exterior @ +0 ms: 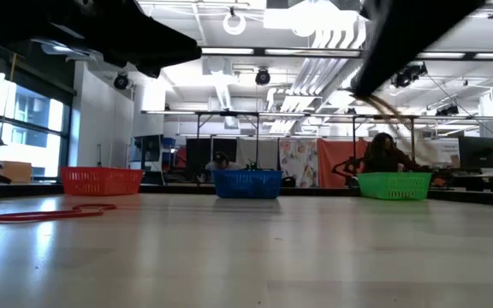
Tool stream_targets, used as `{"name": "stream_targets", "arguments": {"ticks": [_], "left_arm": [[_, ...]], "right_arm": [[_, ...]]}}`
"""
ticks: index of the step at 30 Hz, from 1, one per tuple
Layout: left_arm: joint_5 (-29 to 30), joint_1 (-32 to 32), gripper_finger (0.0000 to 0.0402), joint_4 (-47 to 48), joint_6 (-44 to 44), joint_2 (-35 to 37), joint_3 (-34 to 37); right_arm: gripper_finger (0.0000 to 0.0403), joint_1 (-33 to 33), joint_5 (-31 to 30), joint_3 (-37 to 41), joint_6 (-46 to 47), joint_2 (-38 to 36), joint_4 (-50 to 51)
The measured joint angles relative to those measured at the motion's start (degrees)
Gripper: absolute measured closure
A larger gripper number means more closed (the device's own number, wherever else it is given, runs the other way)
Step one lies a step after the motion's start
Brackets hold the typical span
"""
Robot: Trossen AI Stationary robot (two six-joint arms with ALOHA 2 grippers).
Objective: Sort rubber bands into baskets
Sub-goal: Put the yellow rubber band into the red bin
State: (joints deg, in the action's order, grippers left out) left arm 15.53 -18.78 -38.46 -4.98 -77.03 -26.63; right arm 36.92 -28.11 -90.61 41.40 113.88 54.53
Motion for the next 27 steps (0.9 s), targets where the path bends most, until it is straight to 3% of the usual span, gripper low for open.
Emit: {"name": "stream_targets", "arguments": {"ticks": [8,16,27], "left_arm": [[-3.2,-0.5,0.027,-0.5,5.0,0.0,-0.4],[-7.6,-0.7,0.0215,0.0,3.6,0.0,-2.3],[-7.3,-1.2,0.0212,2.5,-1.2,-2.6,-3.9]], "right_arm": [[0.0403,-4.0,-11.3,0.0,-6.3,-3.1,-2.2],[0.0403,-7.4,-10.8,0.0,-19.4,-3.3,-12.1],[0.0403,-9.0,-8.4,0.0,-27.9,-3.3,-19.5]]}}
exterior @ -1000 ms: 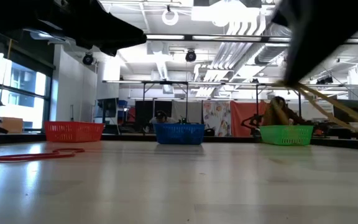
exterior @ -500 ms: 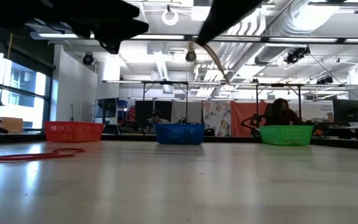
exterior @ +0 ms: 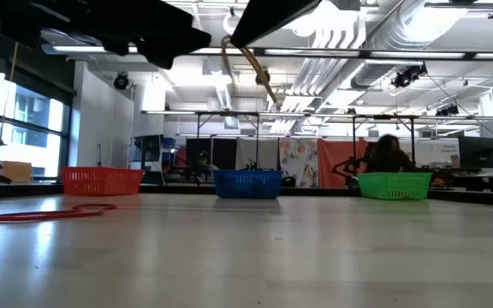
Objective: Sort rubber bands into baskets
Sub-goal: Put the yellow rubber band into the red bin
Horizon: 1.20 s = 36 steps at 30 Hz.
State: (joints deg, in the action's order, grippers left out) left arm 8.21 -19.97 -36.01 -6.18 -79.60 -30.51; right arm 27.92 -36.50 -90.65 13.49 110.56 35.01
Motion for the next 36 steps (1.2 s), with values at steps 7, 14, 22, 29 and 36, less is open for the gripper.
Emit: {"name": "stream_targets", "arguments": {"ticks": [7,14,22,29,36], "left_arm": [[0.0,0.0,0.0213,2.4,-2.1,-6.0,-5.5],[-0.1,0.0,0.0215,7.0,-2.0,-8.2,-8.9],[-0.2,0.0,0.0289,10.2,-2.0,-8.3,-10.0],[1.7,-0.1,0.0394,12.1,-4.1,-8.3,-10.0],[4.9,0.5,0.0399,14.0,-5.0,-7.8,-10.0]], "right_arm": [[0.0403,-0.3,1.0,0.0,-0.5,0.0,-0.6],[0.0403,-0.3,1.0,0.0,-2.0,0.0,-2.2],[0.0403,-0.1,1.0,0.0,-2.2,0.0,-2.7],[0.0403,0.0,1.0,0.0,-2.1,0.0,-2.7],[0.0396,0.1,-2.8,0.0,-0.6,0.0,-2.7]]}}
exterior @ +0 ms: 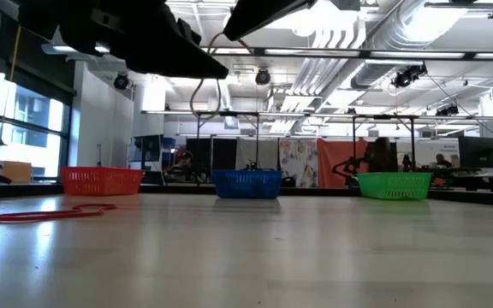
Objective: Sort rubber bands into baskets
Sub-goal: Put the yellow rubber band into the red bin
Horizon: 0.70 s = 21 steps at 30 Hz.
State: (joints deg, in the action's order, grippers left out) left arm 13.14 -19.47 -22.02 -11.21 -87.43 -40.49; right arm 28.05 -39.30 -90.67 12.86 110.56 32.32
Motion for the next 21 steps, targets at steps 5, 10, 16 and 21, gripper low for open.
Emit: {"name": "stream_targets", "arguments": {"ticks": [5,10,16,21], "left_arm": [[2.0,1.3,0.04,3.9,2.9,1.7,0.0],[3.9,2.5,0.0401,7.4,4.8,4.0,0.0],[9.9,5.0,0.0401,13.0,7.6,8.7,0.0],[18.5,9.5,0.0401,24.7,10.9,14.4,0.0]], "right_arm": [[0.0345,0.1,-2.8,0.0,0.2,0.0,-0.2],[0.0282,0.4,-6.7,0.0,0.3,0.0,-0.8],[0.0274,1.9,-11.6,0.0,0.6,0.0,0.9],[0.0331,2.1,-11.2,0.0,7.2,0.0,9.1]]}}
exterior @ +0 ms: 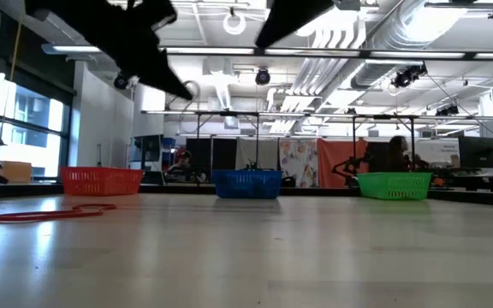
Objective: Sort rubber bands into baskets
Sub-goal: Put the yellow rubber band into the red bin
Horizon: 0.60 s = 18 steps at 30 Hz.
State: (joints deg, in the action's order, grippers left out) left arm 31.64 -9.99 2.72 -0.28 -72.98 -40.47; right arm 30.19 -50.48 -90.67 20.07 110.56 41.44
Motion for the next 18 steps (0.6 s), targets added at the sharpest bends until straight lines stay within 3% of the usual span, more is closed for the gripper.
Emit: {"name": "stream_targets", "arguments": {"ticks": [5,10,18], "left_arm": [[5.4,6.9,0.0401,14.4,5.4,6.4,0.0],[9.8,17.4,0.0401,24.6,9.3,11.6,0.0],[9.5,35.5,0.0401,30.5,8.2,13.8,0.0]], "right_arm": [[0.0395,-0.1,1.4,0.0,5.8,0.0,5.5],[0.039,0.0,3.0,0.0,6.9,0.0,5.9],[0.04,-0.2,3.0,0.0,6.8,0.0,5.9]]}}
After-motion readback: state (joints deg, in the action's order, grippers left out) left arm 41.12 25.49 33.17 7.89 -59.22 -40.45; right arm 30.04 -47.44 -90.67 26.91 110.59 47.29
